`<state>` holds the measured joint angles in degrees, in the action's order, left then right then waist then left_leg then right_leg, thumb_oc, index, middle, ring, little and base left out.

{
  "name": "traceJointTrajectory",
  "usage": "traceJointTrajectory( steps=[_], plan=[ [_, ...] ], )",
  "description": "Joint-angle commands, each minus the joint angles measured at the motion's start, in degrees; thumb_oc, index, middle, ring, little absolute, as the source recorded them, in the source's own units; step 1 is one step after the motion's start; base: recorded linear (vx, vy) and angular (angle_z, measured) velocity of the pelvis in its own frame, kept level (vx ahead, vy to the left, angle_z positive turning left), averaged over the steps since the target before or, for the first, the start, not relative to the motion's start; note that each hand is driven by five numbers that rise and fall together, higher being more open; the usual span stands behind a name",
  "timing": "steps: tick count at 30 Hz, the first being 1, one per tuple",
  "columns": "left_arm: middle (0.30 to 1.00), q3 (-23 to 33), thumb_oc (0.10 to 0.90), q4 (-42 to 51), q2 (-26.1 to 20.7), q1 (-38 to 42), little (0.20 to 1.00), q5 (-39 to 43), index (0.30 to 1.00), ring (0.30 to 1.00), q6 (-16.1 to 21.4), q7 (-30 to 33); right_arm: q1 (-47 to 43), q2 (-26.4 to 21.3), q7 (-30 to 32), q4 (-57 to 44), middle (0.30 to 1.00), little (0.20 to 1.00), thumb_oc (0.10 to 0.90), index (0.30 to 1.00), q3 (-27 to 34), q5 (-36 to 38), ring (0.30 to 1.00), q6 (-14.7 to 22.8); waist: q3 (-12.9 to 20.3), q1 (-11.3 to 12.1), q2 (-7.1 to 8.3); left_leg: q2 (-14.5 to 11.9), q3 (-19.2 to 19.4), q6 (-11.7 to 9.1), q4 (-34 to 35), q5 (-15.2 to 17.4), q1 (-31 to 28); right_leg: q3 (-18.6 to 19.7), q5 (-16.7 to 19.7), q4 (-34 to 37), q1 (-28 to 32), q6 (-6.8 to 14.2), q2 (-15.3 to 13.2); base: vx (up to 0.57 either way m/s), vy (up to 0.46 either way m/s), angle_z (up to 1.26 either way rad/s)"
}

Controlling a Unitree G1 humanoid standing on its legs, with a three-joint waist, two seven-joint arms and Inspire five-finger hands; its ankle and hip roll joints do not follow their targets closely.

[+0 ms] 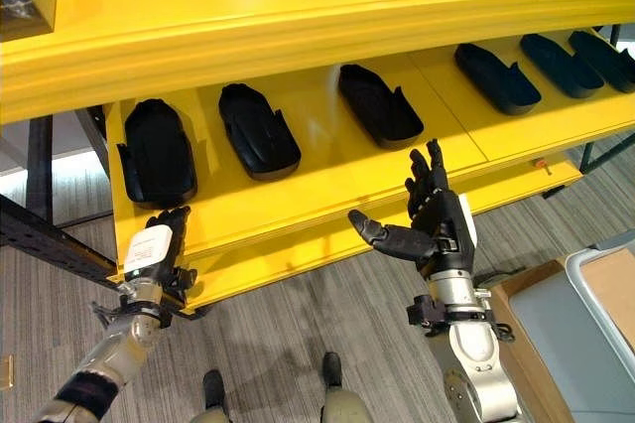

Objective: Move parts from the plastic box to the shelf.

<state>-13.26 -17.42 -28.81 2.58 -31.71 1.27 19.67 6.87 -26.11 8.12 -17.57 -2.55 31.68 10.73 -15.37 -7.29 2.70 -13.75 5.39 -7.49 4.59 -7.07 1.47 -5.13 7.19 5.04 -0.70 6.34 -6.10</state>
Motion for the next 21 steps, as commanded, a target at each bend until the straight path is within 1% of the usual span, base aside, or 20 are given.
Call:
traceJointTrajectory(
  steps=[1, 2, 3, 4, 5, 7, 10, 13, 15, 18, 21],
  plan=[
    [1.000, -1.70, 0.900, 0.51, -0.21, -0.98, 1.000, 6.08, 1.000, 1.000, 5.34, -7.57, -5.43, -0.67, -0.39, -4.72, 1.000, 1.000, 0.900, 1.000, 4.43, -1.79, 1.000, 5.90, -0.22, -0.44, 1.15, -0.37, 1.40, 0.85, 0.41, -0.57, -3.12, -0.90, -4.70, -6.92, -1.28, -2.48, 2.38, 0.00, 0.000, 0.00],
    [1.000, -1.58, 0.900, 2.56, -0.89, -2.62, 1.000, 6.45, 1.000, 1.000, 6.09, -8.53, -5.58, -0.76, -0.70, -4.35, 1.000, 1.000, 0.900, 1.000, 4.21, -1.87, 1.000, 5.65, -0.28, -0.21, 1.06, -0.30, 1.36, 0.90, 0.41, -0.51, -3.18, -0.88, -4.63, -6.76, -1.11, -2.45, 2.31, 0.00, 0.000, 0.00],
    [1.000, -1.39, 0.900, 8.00, -2.82, -6.34, 1.000, 7.89, 1.000, 1.000, 8.10, -10.98, -5.88, -1.34, -1.22, -3.51, 1.000, 1.000, 0.900, 1.000, 3.84, -2.67, 1.000, 5.08, -0.38, 0.43, 0.88, -0.13, 1.18, 0.97, 0.41, -0.39, -3.18, -1.10, -4.55, -6.42, -0.76, -2.37, 2.14, 0.00, 0.000, 0.00],
    [1.000, -1.07, 0.900, 8.54, -3.01, -6.80, 1.000, 8.04, 1.000, 1.000, 7.97, -11.31, -5.89, -1.28, -1.24, -3.44, 1.000, 1.000, 0.900, 1.000, 3.68, -2.67, 1.000, 5.12, -0.30, 0.33, 0.97, -0.13, 1.19, 0.97, 0.41, -0.37, -3.22, -1.11, -4.52, -6.35, -0.69, -2.37, 2.14, -0.01, 0.028, 0.04],
    [1.000, -0.98, 0.900, 13.71, -5.19, -9.73, 1.000, 9.31, 1.000, 1.000, 9.89, -13.29, -6.31, -2.30, -1.15, -1.98, 1.000, 1.000, 0.900, 1.000, 3.11, -5.24, 1.000, 4.43, -0.27, 0.99, 0.78, 0.13, 0.89, 1.11, 0.41, -0.22, -3.12, -1.37, -4.30, -5.90, -0.27, -2.19, 1.90, -0.01, 0.029, 0.03],
    [1.000, -0.47, 0.900, 17.56, -6.66, -11.62, 1.000, 10.89, 1.000, 1.000, 10.75, -14.84, -6.91, -3.03, -1.69, -0.58, 1.000, 1.000, 0.900, 1.000, 2.08, -5.69, 1.000, 4.10, -0.24, 1.33, 0.73, 0.38, 0.72, 1.20, 0.41, -0.07, -3.12, -1.60, -4.06, -5.48, 0.10, -2.05, 1.63, -0.02, 0.031, 0.05],
    [1.000, 0.14, 0.900, 20.42, -7.61, -14.06, 1.000, 12.65, 1.000, 1.000, 11.44, -16.53, -7.44, -4.23, -2.64, 0.49, 1.000, 1.000, 0.900, 1.000, 0.87, -7.29, 1.000, 3.43, -0.13, 1.75, 0.65, 0.70, 0.44, 1.35, 0.41, 0.16, -3.08, -1.77, -3.75, -4.86, 0.47, -1.87, 1.30, -0.01, 0.018, 0.03],
    [1.000, 1.62, 0.900, 22.18, -8.24, -15.70, 1.000, 13.46, 1.000, 1.000, 11.76, -16.54, -8.23, -5.10, -3.22, 2.45, 1.000, 1.000, 0.900, 1.000, -0.06, -7.89, 1.000, 2.76, -0.09, 2.24, 0.62, 1.06, 0.23, 1.52, 0.41, 0.37, -3.01, -1.86, -3.36, -4.29, 0.75, -1.74, 1.09, -0.01, 0.021, 0.03],
    [1.000, 3.54, 0.900, 23.63, -9.12, -16.97, 1.000, 13.63, 1.000, 1.000, 12.04, -16.12, -10.47, -6.79, -2.96, 4.26, 1.000, 1.000, 0.900, 1.000, -1.60, -11.78, 1.000, 2.07, -0.17, 2.83, 0.59, 1.42, 0.10, 1.73, 0.41, 0.60, -2.83, -1.78, -2.81, -3.59, 0.84, -1.49, 0.77, -0.03, 0.032, 0.12],
    [1.000, 5.59, 0.900, 24.97, -10.23, -18.14, 1.000, 13.26, 1.000, 1.000, 12.46, -15.73, -14.66, -8.51, -3.20, 6.41, 1.000, 1.000, 0.900, 1.000, -3.94, -15.49, 1.000, 1.18, -0.55, 3.69, 0.51, 1.97, 0.07, 1.96, 0.41, 0.70, -2.43, -1.66, -2.21, -3.03, 0.74, -1.25, 0.28, -0.03, 0.038, 0.03],
    [1.000, 5.71, 0.900, 25.26, -10.53, -18.72, 1.000, 13.23, 1.000, 1.000, 12.70, -15.89, -16.97, -9.03, -3.58, 7.67, 1.000, 1.000, 0.900, 1.000, -5.30, -16.60, 1.000, 0.63, -0.72, 4.18, 0.47, 2.22, 0.02, 2.08, 0.41, 0.75, -2.39, -1.72, -2.01, -2.88, 0.78, -1.12, 0.08, -0.01, 0.023, 0.05]
  ],
)
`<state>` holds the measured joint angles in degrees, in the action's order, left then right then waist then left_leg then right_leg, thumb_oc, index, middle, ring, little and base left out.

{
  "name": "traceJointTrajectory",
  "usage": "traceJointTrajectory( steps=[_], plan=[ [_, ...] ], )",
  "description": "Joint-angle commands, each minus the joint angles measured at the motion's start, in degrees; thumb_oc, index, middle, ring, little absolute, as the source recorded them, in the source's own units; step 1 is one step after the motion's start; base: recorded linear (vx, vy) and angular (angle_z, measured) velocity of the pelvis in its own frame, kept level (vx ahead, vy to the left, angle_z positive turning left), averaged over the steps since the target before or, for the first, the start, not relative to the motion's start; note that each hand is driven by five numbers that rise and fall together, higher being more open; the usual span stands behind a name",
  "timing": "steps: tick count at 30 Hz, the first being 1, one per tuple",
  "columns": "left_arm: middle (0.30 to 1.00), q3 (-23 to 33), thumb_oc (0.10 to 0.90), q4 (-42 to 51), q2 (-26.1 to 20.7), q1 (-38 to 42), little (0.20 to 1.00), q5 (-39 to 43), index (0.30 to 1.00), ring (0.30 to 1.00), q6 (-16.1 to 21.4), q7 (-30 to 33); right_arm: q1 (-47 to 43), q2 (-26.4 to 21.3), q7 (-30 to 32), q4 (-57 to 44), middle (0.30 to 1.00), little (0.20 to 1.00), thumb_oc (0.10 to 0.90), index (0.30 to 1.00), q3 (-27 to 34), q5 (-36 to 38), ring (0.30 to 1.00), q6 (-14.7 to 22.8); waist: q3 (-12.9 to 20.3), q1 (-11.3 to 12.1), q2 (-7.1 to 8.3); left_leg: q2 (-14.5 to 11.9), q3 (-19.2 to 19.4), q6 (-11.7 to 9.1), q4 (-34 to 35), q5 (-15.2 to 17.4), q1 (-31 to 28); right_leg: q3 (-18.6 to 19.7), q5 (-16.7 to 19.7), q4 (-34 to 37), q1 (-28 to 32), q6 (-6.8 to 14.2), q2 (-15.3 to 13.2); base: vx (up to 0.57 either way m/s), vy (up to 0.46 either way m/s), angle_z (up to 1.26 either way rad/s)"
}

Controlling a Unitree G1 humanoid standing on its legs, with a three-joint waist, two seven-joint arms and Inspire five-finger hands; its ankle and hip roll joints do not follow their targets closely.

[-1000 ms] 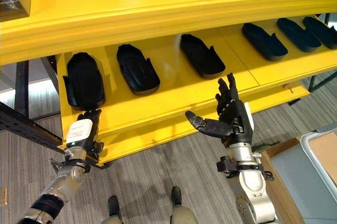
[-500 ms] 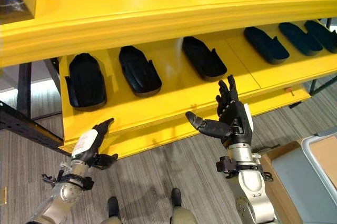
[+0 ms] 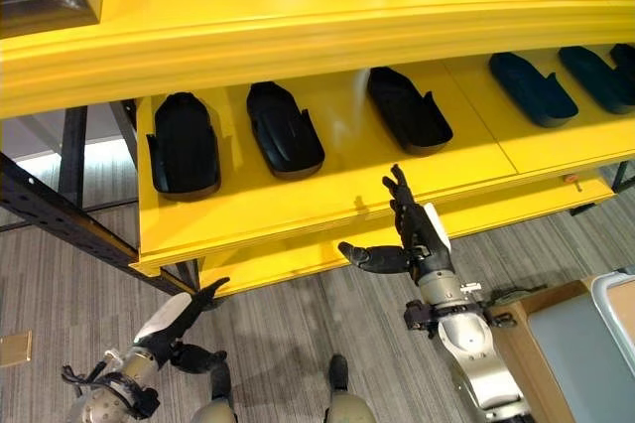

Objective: Move parts from the plastic box to the shelf.

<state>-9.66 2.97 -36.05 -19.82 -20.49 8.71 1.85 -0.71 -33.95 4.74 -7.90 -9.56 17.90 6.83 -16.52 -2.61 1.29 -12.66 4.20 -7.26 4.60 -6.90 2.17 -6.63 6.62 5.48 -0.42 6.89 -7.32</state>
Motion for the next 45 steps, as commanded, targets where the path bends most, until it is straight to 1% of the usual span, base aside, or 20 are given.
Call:
traceJointTrajectory(
  steps=[1, 4, 5, 8, 9, 10, 11, 14, 21, 22, 30, 34, 35, 38, 39, 40, 42, 45],
  plan=[
    [1.000, 2.39, 0.900, 5.13, -3.38, 3.43, 1.000, 2.03, 1.000, 1.000, 5.20, 1.76, -10.81, -1.32, -0.16, -0.98, 1.000, 1.000, 0.900, 1.000, 1.08, -3.10, 1.000, 4.50, 0.25, -0.45, 1.90, 1.24, 1.26, 1.91, 0.40, 0.63, -3.11, -0.14, -1.34, -3.26, 0.47, -1.63, 1.23, 0.00, 0.000, 0.00],
    [1.000, 2.49, 0.900, 5.97, -3.90, 3.03, 1.000, 2.85, 1.000, 1.000, 5.14, 1.44, -16.96, -1.50, 0.53, 3.55, 1.000, 1.000, 0.900, 1.000, -1.92, -4.09, 1.000, 3.71, -0.35, 0.66, 1.87, 1.70, 1.12, 2.24, 0.40, 0.68, -2.82, -0.01, -1.08, -3.35, 0.22, -1.49, 0.80, -0.01, 0.010, 0.00],
    [1.000, 2.72, 0.900, 5.99, -3.84, 3.02, 1.000, 2.87, 1.000, 1.000, 5.13, 1.42, -17.52, -1.41, 0.62, 4.03, 1.000, 1.000, 0.900, 1.000, -2.26, -4.11, 1.000, 3.90, -0.49, 0.55, 1.93, 1.73, 1.18, 2.26, 0.40, 0.67, -2.84, 0.05, -1.07, -3.38, 0.19, -1.47, 0.77, -0.02, 0.022, -0.04],
    [1.000, 3.12, 0.900, 6.54, -4.01, 2.87, 1.000, 3.14, 1.000, 1.000, 4.82, 1.64, -21.45, -1.05, 1.18, 6.43, 1.000, 1.000, 0.900, 1.000, -4.21, -4.23, 1.000, 3.60, -1.15, 1.08, 1.86, 1.97, 1.06, 2.39, 0.40, 0.56, -2.56, 0.20, -0.92, -3.58, -0.14, -1.44, 0.55, -0.01, 0.009, 0.01],
    [1.000, 3.16, 0.900, 6.82, -4.18, 2.89, 1.000, 3.42, 1.000, 1.000, 4.63, 1.69, -23.87, -0.84, 1.58, 7.46, 1.000, 1.000, 0.900, 1.000, -4.96, -4.57, 1.000, 3.31, -1.71, 1.61, 1.77, 2.17, 0.93, 2.48, 0.40, 0.46, -2.30, 0.06, -0.85, -3.83, -0.41, -1.44, 0.43, 0.00, 0.000, 0.00],
    [1.000, 3.32, 0.900, 6.87, -4.13, 2.91, 1.000, 3.46, 1.000, 1.000, 4.59, 1.66, -24.24, -0.80, 1.63, 7.71, 1.000, 1.000, 0.900, 1.000, -5.14, -4.57, 1.000, 3.39, -1.84, 1.49, 1.79, 2.19, 0.92, 2.50, 0.40, 0.43, -2.29, 0.07, -0.87, -3.90, -0.45, -1.43, 0.40, -0.04, 0.027, 0.03],
    [1.000, 3.17, 0.900, 6.85, -4.23, 3.01, 1.000, 3.83, 1.000, 1.000, 4.52, 1.80, -26.70, -0.81, 2.12, 8.99, 1.000, 1.000, 0.900, 1.000, -6.19, -4.82, 1.000, 3.11, -2.33, 1.83, 1.80, 2.37, 0.81, 2.62, 0.40, 0.29, -2.02, 0.06, -0.75, -4.09, -0.78, -1.37, 0.25, -0.03, 0.025, 0.03],
    [1.000, 3.43, 0.900, 7.19, -4.42, 2.98, 1.000, 4.07, 1.000, 1.000, 4.22, 1.97, -30.62, -1.27, 2.80, 9.99, 1.000, 1.000, 0.900, 1.000, -7.68, -5.40, 1.000, 2.83, -3.23, 2.14, 1.85, 2.71, 0.63, 2.83, 0.40, 0.03, -1.49, 0.11, -0.63, -4.43, -1.46, -1.35, 0.08, -0.03, 0.022, 0.03],
    [1.000, 3.48, 0.900, 7.05, -4.52, 2.92, 1.000, 5.30, 1.000, 1.000, 3.53, 2.27, -39.65, -3.02, 3.72, 13.22, 1.000, 1.000, 0.900, 1.000, -11.86, -9.36, 1.000, 1.95, -5.12, 3.20, 1.96, 3.23, 0.23, 3.36, 0.40, -0.49, 0.22, 0.21, -0.58, -5.64, -3.54, -1.31, -0.17, -0.02, 0.012, 0.03],
    [1.000, 3.65, 0.900, 6.94, -4.49, 3.09, 1.000, 5.51, 1.000, 1.000, 3.41, 2.75, -41.86, -3.48, 3.67, 14.38, 1.000, 1.000, 0.900, 1.000, -13.31, -10.29, 1.000, 1.56, -5.77, 3.60, 2.07, 3.38, 0.04, 3.46, 0.38, -0.73, 0.77, 0.16, -0.62, -6.06, -4.20, -1.38, -0.17, -0.04, 0.011, 0.05],
    [1.000, 5.16, 0.900, 6.73, -5.04, 2.97, 1.000, 5.30, 1.000, 1.000, 3.42, 3.77, -49.96, -6.54, 4.20, 18.78, 1.000, 1.000, 0.900, 1.000, -17.47, -15.99, 1.000, 0.54, -7.64, 4.39, 2.37, 3.55, -0.46, 3.69, 0.25, -1.24, 2.17, 0.19, -0.85, -7.43, -6.06, -1.50, -0.13, -0.01, 0.001, 0.03],
    [1.000, 5.48, 0.900, 7.07, -5.43, 3.09, 1.000, 5.04, 1.000, 1.000, 3.43, 4.03, -55.59, -9.75, 3.84, 20.69, 1.000, 1.000, 0.900, 1.000, -20.87, -21.39, 1.000, 0.10, -8.67, 4.79, 2.67, 3.59, -0.88, 3.78, 0.11, -1.51, 3.25, 0.05, -1.01, -8.13, -7.28, -1.51, -0.15, 0.00, 0.000, 0.00],
    [1.000, 5.59, 0.900, 7.13, -5.65, 3.24, 1.000, 4.94, 1.000, 1.000, 3.40, 4.18, -57.51, -10.95, 3.61, 21.24, 1.000, 1.000, 0.900, 1.000, -22.65, -23.40, 1.000, -0.18, -9.04, 4.87, 2.79, 3.58, -0.99, 3.77, 0.10, -1.60, 3.52, 0.00, -1.01, -8.26, -7.65, -1.52, -0.12, 0.00, 0.000, 0.00],
    [1.000, 5.98, 0.900, 7.13, -6.15, 3.32, 1.000, 4.60, 1.000, 1.000, 3.51, 4.28, -60.04, -12.94, 3.32, 21.80, 1.000, 1.000, 0.900, 1.000, -24.39, -26.10, 1.000, -0.18, -9.36, 4.98, 2.97, 3.63, -1.07, 3.75, 0.07, -1.71, 3.97, -0.08, -1.06, -8.51, -8.15, -1.51, -0.18, 0.00, 0.002, 0.02],
    [1.000, 6.04, 0.900, 7.19, -6.07, 3.33, 1.000, 4.60, 1.000, 1.000, 3.49, 4.25, -60.20, -12.92, 3.35, 21.87, 1.000, 1.000, 0.900, 1.000, -24.51, -26.15, 1.000, -0.18, -9.39, 4.93, 2.93, 3.63, -1.07, 3.75, 0.06, -1.72, 4.02, -0.07, -1.06, -8.54, -8.21, -1.51, -0.19, 0.00, 0.010, 0.08],
    [1.000, 6.68, 0.900, 7.67, -6.34, 3.13, 1.000, 4.47, 1.000, 1.000, 3.43, 4.16, -61.75, -14.45, 2.90, 21.77, 1.000, 1.000, 0.900, 1.000, -25.82, -28.20, 1.000, -0.10, -9.58, 5.04, 3.08, 3.63, -1.23, 3.74, 0.05, -1.75, 4.29, -0.12, -1.09, -8.73, -8.53, -1.51, -0.17, 0.00, 0.008, 0.06],
    [1.000, 6.87, 0.900, 7.77, -6.23, 3.10, 1.000, 4.43, 1.000, 1.000, 3.45, 4.11, -62.41, -14.86, 2.81, 21.83, 1.000, 1.000, 0.900, 1.000, -26.18, -28.43, 1.000, -0.16, -9.67, 4.97, 3.05, 3.63, -1.28, 3.75, 0.05, -1.77, 4.43, -0.16, -1.10, -8.77, -8.66, -1.51, -0.18, 0.00, 0.004, 0.09],
    [1.000, 7.03, 0.900, 7.34, -6.51, 3.17, 1.000, 4.36, 1.000, 1.000, 3.39, 4.26, -65.39, -16.41, 2.39, 21.98, 1.000, 1.000, 0.900, 1.000, -28.68, -30.98, 1.000, -0.15, -10.02, 5.15, 3.30, 3.63, -1.49, 3.73, 0.04, -1.82, 4.84, -0.36, -1.10, -8.81, -8.92, -1.48, -0.22, 0.00, 0.000, 0.02]
  ],
)
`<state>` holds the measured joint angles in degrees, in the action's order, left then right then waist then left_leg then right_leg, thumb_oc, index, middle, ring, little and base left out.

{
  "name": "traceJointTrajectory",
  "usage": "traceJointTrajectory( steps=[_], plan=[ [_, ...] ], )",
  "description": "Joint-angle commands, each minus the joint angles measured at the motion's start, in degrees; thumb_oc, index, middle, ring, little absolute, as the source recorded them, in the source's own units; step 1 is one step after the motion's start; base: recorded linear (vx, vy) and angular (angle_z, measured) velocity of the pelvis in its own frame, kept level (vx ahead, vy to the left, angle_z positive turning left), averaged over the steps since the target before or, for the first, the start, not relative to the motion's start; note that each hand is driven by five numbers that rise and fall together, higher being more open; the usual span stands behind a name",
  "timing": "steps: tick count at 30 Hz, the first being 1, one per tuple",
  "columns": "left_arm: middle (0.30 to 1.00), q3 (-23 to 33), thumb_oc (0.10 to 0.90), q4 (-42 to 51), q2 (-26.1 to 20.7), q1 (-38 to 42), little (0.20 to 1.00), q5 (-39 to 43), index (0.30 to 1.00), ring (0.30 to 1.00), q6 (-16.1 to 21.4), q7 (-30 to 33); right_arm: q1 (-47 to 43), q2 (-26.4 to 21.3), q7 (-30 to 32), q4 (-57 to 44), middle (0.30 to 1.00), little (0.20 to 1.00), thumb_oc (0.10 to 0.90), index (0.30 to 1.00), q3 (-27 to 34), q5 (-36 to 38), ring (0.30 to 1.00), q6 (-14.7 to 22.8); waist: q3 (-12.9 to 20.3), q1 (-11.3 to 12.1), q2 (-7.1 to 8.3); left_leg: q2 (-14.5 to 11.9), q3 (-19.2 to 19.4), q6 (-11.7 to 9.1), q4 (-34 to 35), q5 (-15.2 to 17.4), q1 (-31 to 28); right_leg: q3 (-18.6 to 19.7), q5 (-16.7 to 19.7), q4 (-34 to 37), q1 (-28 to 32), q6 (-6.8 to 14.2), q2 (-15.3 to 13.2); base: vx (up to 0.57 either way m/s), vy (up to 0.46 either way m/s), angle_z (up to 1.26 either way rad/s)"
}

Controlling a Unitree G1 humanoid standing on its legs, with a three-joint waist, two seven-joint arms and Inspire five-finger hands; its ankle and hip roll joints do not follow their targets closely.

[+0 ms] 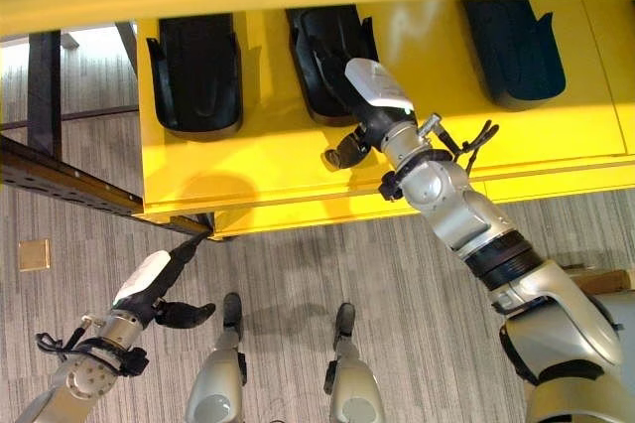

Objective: Move parts from the plastic box to the shelf.

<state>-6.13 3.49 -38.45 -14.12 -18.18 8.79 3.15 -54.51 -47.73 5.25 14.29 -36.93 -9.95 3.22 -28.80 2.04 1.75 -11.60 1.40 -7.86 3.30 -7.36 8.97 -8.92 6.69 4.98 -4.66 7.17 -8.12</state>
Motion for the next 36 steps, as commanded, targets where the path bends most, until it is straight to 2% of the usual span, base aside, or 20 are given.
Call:
traceJointTrajectory(
  steps=[1, 12, 22, 36],
  plan=[
    [1.000, 3.70, 0.900, 6.99, -4.11, -2.50, 1.000, 2.01, 1.000, 1.000, 3.28, 2.96, -12.32, -3.08, 1.69, 0.04, 1.000, 1.000, 0.900, 1.000, -1.88, -3.84, 1.000, 3.39, 2.11, 0.51, 2.81, 2.56, 1.21, 4.33, 1.31, -1.39, -1.84, 1.90, -1.15, -8.38, -4.80, -1.76, 0.56, 0.00, 0.000, 0.00],
    [1.000, 4.24, 0.900, 6.48, -3.75, -2.45, 1.000, 1.70, 1.000, 1.000, 3.19, 3.63, -17.29, -5.51, 0.84, 6.15, 1.000, 1.000, 0.900, 1.000, -7.18, -7.19, 1.000, 2.71, 0.69, 0.97, 3.11, 2.61, 0.83, 4.31, 0.92, -1.54, -0.58, 2.02, -1.17, -8.70, -5.87, -1.90, 0.63, 0.00, 0.000, 0.00],
    [1.000, 4.64, 0.900, 6.98, -3.44, -2.62, 1.000, 2.58, 1.000, 1.000, 2.79, 4.42, -21.99, -5.42, 2.61, 18.24, 1.000, 1.000, 0.900, 1.000, -12.33, -10.95, 1.000, 1.30, -0.99, 1.84, 2.26, 2.82, 0.04, 4.42, 0.12, -1.63, 1.61, 1.81, -1.26, -9.60, -7.84, -2.01, 0.38, 0.00, 0.000, 0.00],
    [1.000, 4.57, 0.900, 6.04, -2.37, -2.00, 1.000, 3.07, 1.000, 1.000, 2.27, 5.63, -24.31, -5.63, 4.54, 20.63, 1.000, 1.000, 0.900, 1.000, -12.10, -11.16, 1.000, 0.44, -0.99, 1.60, 1.86, 3.23, -0.21, 4.74, -0.40, -1.19, 3.35, 2.15, -1.37, -10.24, -9.82, -2.08, 0.11, 0.00, 0.001, 0.00]
  ],
)
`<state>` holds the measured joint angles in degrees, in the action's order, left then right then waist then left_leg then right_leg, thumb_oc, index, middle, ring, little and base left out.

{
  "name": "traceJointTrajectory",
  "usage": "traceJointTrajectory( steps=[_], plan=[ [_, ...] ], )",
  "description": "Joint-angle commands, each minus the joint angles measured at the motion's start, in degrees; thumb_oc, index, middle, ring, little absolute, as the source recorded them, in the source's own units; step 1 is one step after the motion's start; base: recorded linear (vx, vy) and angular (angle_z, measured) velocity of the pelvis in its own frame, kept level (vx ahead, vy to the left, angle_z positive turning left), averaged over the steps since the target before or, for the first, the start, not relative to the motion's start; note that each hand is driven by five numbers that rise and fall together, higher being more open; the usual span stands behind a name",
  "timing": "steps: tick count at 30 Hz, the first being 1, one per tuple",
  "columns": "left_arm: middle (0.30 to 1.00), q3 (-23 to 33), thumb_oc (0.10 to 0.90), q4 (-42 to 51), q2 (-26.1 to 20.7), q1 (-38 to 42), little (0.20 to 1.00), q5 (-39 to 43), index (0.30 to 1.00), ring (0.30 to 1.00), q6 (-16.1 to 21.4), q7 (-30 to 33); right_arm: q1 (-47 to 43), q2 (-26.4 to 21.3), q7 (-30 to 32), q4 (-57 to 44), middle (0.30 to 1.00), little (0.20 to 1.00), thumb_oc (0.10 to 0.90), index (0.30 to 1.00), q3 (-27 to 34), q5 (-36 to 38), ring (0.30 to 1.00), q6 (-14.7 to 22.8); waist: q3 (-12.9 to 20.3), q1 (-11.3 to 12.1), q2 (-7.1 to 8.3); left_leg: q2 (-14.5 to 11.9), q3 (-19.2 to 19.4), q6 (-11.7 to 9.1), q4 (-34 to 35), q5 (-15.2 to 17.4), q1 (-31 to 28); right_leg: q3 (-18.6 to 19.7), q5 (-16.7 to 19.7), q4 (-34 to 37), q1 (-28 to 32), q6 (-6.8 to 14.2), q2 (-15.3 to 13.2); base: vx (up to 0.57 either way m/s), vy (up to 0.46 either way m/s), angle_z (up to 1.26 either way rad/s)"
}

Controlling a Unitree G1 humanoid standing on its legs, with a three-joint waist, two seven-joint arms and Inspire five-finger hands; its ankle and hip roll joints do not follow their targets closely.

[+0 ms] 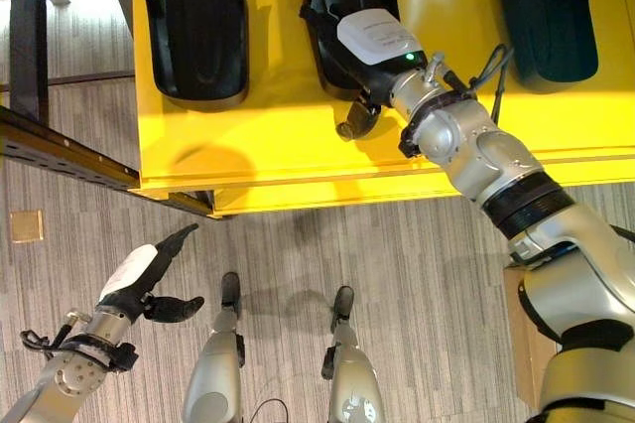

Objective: Move parts from the plastic box to the shelf.

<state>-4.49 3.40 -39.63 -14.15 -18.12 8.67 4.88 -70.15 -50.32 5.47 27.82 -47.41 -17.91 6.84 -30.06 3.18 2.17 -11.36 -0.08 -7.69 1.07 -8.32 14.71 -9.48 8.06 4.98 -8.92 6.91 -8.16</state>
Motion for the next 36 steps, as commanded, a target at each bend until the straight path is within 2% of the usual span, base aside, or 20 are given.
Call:
traceJointTrajectory(
  steps=[1, 12, 36],
  plan=[
    [1.000, 2.87, 0.900, 6.09, -1.12, -1.92, 1.000, 2.91, 1.000, 1.000, 2.36, 3.98, -8.61, -2.93, 4.62, 7.51, 1.000, 1.000, 0.900, 1.000, -1.40, -3.21, 1.000, -3.35, 0.26, 0.46, 1.38, 3.01, 1.27, 4.58, 1.77, -0.19, -2.33, 2.67, -2.74, -10.29, -5.65, -1.82, 0.12, 0.00, 0.000, 0.00],
    [1.000, 2.60, 0.900, 5.83, -0.40, -1.65, 1.000, 2.37, 1.000, 1.000, 2.39, 4.99, -7.28, -3.14, 6.68, 10.67, 1.000, 1.000, 0.900, 1.000, 0.48, -5.39, 1.000, -4.45, 0.26, 0.26, 0.81, 3.22, 1.23, 4.63, 1.47, -0.11, -1.43, 2.80, -2.91, -10.96, -6.93, -1.89, 0.08, 0.00, 0.000, 0.00],
    [1.000, 2.94, 0.900, 5.37, 0.06, -2.45, 1.000, 1.66, 1.000, 1.000, 2.15, 5.17, -4.85, -4.77, 6.75, 14.55, 1.000, 1.000, 0.900, 1.000, 0.68, -9.36, 1.000, -5.80, 0.26, 0.09, 0.29, 3.42, 0.92, 4.71, 1.25, -0.17, 0.72, 2.85, -2.87, -11.59, -9.33, -1.82, -0.05, 0.00, 0.000, 0.00]
  ],
)
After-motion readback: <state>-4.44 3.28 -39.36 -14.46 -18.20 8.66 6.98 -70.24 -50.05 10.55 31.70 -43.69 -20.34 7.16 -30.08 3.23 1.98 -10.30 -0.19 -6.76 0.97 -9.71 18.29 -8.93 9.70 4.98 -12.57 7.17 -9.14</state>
